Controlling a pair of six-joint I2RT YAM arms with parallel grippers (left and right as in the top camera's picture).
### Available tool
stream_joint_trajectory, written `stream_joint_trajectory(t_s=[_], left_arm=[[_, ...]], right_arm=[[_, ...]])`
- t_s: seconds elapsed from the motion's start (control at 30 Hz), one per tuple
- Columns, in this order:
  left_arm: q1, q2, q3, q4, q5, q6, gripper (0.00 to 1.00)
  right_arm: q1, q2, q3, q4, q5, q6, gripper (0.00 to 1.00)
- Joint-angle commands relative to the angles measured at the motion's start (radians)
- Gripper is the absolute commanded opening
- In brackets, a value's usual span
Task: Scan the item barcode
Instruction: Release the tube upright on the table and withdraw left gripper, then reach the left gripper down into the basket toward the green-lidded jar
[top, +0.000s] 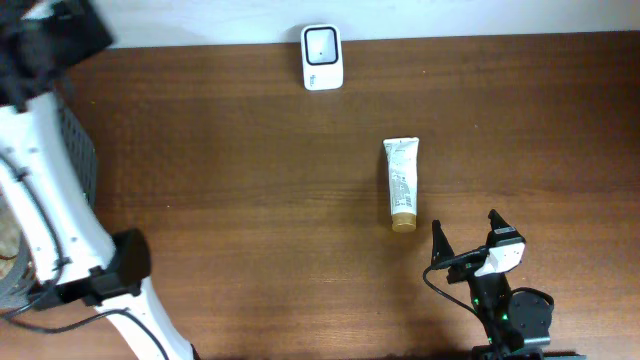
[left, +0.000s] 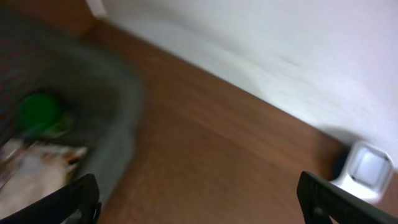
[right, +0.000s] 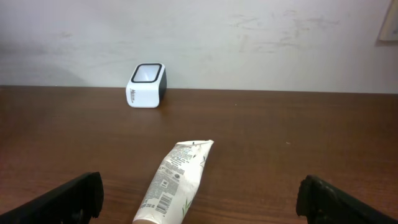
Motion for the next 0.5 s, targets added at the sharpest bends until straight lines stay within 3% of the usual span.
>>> stream_joint_trajectory(t_s=[0.0, 0.47], left_arm=[[0.132, -0.001, 0.015, -0.008, 0.002, -0.084, 0.99], [0.445, 0.097, 0.015, -0.086, -0.058, -0.018, 0.99]], right_arm=[[0.007, -0.005, -0.008, -0.001, 0.006, 0.003, 0.98], [0.007, -0.005, -0.008, -0.001, 0.006, 0.003, 0.98]])
